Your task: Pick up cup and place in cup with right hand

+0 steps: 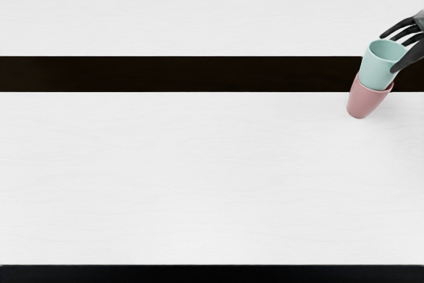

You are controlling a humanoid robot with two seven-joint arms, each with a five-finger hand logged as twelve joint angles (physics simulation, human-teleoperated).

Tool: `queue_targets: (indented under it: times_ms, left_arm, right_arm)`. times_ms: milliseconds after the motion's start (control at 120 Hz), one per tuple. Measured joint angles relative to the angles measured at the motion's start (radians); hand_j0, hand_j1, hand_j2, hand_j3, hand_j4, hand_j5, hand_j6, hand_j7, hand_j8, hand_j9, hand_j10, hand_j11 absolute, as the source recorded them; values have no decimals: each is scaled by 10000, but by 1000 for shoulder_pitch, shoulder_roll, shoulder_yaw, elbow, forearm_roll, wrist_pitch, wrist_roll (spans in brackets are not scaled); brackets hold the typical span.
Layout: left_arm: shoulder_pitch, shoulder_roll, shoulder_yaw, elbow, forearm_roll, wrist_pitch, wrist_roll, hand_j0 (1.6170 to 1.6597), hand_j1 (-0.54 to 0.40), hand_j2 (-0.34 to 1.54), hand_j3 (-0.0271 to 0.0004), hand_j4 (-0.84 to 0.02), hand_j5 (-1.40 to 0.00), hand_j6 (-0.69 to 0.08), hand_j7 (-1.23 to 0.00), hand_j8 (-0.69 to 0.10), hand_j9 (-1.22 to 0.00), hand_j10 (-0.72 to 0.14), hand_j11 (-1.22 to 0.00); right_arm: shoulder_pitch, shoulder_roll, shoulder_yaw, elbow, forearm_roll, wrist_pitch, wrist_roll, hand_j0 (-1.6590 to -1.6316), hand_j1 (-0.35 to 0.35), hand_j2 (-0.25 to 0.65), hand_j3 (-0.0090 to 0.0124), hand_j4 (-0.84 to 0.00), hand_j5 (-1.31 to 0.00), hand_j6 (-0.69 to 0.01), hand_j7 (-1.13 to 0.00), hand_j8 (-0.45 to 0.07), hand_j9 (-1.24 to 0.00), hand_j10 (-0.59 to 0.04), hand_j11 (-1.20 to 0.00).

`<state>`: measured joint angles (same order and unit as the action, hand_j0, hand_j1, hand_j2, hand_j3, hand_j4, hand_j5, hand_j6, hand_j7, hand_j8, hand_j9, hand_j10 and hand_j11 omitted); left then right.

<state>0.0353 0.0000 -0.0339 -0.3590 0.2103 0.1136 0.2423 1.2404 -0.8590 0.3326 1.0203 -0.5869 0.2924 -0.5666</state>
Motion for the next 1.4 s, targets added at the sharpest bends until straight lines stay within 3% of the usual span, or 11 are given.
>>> queue_targets:
  times_ms: [208,308,325,333,400,483,583,708,1158,1400]
  left_arm:
    - [0,0,0,0,0,0,0,16581,3488,-1,-1,2,-1,2,-1,2,-1,2,-1]
    - [0,0,0,0,0,0,0,16581,3487,1,-2,2,-3,3,-2,3,-3,2,-3]
    - [0,0,0,0,0,0,0,16581,3487,1,-2,2,-2,3,-2,3,-2,2,-3]
    - [0,0,0,0,0,0,0,16581,3487,1,-2,2,-2,3,-2,3,-2,2,-3]
    - [0,0,0,0,0,0,0,16581,3488,0,-2,2,-2,3,-2,2,-2,2,-2]
    - [0,0,0,0,0,0,0,16581,3488,0,-1,2,-2,2,-2,2,-2,2,-2]
    - [0,0,0,0,0,0,0,16581,3488,0,-1,2,-1,3,-1,3,-1,2,-2]
    - [0,0,0,0,0,0,0,16581,3488,0,-1,2,-1,3,-1,3,-1,2,-1]
    - [0,0,0,0,0,0,0,16581,3489,-1,-1,2,-1,3,-1,3,-1,2,-1]
    - [0,0,0,0,0,0,0,16581,3489,-1,-1,2,0,3,0,3,-1,2,-1]
  right_arm:
    - [-13,5,-1,-1,0,-2,1,-16580,1104,305,3,-4240,-5553,-3517,-5530,-3914,-5593,-4214,-5591]
    - [-23,15,0,-2,-2,-14,4,-16549,865,-403,-32,-4222,-5320,-3750,-5368,-3941,-5373,-4179,-5376]
    - [-24,16,1,-2,-1,-15,6,-16549,726,-533,-5,-4050,-5089,-3560,-5143,-3792,-5138,-4009,-5141]
    - [-25,17,1,-2,-1,-16,7,-16550,556,-510,-1,-3889,-4886,-3419,-4938,-3641,-4933,-3850,-4935]
    - [-29,20,4,-3,1,-31,17,-16559,-577,-361,0,-2813,-3527,-2477,-3562,-2634,-3560,-2783,-3561]
    - [-31,22,8,-3,3,-41,23,-16566,-1559,-234,0,-1882,-2347,-1663,-2368,-1765,-2368,-1860,-2368]
    - [-28,26,10,-3,4,-45,26,-16572,-2313,-138,0,-1168,-1440,-1040,-1451,-1098,-1452,-1151,-1452]
    - [-14,43,11,-3,4,-42,22,-16576,-2859,-70,0,-653,-783,-591,-787,-617,-789,-640,-788]
    - [46,152,3,-1,4,-5,5,-16580,-3429,-3,0,-103,-91,-109,-87,-102,-90,-94,-89]
    - [72,199,25,6,87,173,-2,-16580,-3476,1,0,-51,-31,-61,-27,-53,-29,-44,-28]
